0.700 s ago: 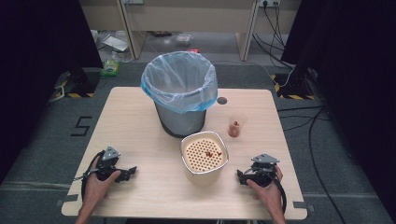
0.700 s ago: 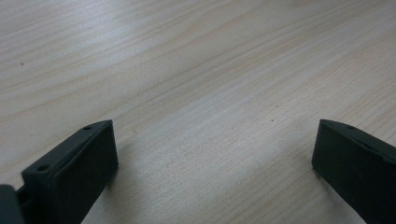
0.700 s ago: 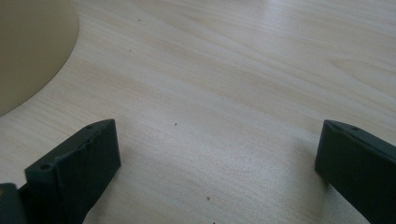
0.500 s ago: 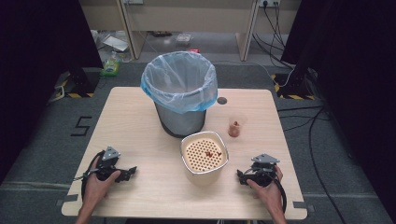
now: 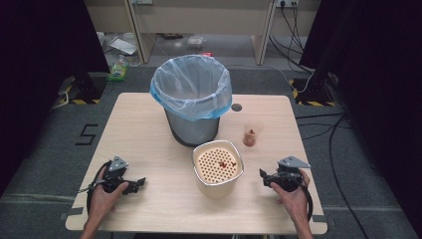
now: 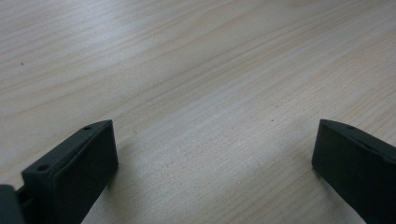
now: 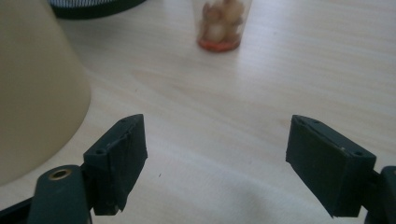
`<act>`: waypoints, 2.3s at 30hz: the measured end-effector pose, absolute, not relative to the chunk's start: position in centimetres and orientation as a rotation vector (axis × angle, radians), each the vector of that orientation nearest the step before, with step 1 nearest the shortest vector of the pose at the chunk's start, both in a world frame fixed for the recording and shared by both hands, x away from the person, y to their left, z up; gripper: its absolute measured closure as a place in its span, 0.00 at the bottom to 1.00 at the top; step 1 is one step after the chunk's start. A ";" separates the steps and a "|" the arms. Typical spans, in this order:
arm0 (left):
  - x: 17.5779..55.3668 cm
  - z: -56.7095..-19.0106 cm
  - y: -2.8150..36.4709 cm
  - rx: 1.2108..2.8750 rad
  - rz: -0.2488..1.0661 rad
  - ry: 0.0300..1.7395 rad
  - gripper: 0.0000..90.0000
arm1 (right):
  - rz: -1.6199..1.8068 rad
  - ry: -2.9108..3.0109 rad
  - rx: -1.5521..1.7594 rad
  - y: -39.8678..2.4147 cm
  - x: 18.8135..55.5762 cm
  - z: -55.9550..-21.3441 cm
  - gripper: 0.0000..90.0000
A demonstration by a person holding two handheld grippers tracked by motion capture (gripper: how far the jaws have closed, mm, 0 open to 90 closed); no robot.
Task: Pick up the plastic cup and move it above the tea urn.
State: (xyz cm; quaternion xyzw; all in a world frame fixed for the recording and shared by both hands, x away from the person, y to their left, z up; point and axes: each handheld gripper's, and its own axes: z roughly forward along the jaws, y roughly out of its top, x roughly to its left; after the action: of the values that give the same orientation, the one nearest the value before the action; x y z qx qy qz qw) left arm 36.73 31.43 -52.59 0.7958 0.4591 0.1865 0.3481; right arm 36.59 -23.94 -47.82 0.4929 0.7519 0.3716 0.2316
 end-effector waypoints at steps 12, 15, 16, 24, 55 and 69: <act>36.7 -52.6 31.4 2.064 0.484 1.190 0.00 | 1.049 2.006 1.362 -23.5 40.8 -44.3 0.34; 36.7 -52.6 31.4 2.064 0.483 1.190 0.00 | 1.052 1.993 1.361 -23.5 41.7 -43.4 0.37; 36.7 -52.6 31.4 2.064 0.483 1.190 0.00 | 1.045 1.996 1.357 -23.4 42.0 -43.1 0.38; 36.7 -52.6 31.4 2.064 0.483 1.190 0.00 | 1.022 1.999 1.352 -22.9 44.4 -41.4 0.46; 36.7 -52.6 31.4 2.065 0.484 1.190 0.00 | 0.936 2.087 1.460 -20.4 51.7 -43.7 0.74; 36.7 -52.6 31.4 2.065 0.484 1.190 0.00 | 0.922 2.122 1.350 -19.4 51.1 -43.9 0.95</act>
State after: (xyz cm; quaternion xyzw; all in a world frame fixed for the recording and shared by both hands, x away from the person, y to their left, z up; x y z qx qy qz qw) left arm 36.73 31.44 -52.58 0.7961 0.4588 0.1865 0.3477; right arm 51.07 -19.43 -43.86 0.4905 0.7711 0.3350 0.2294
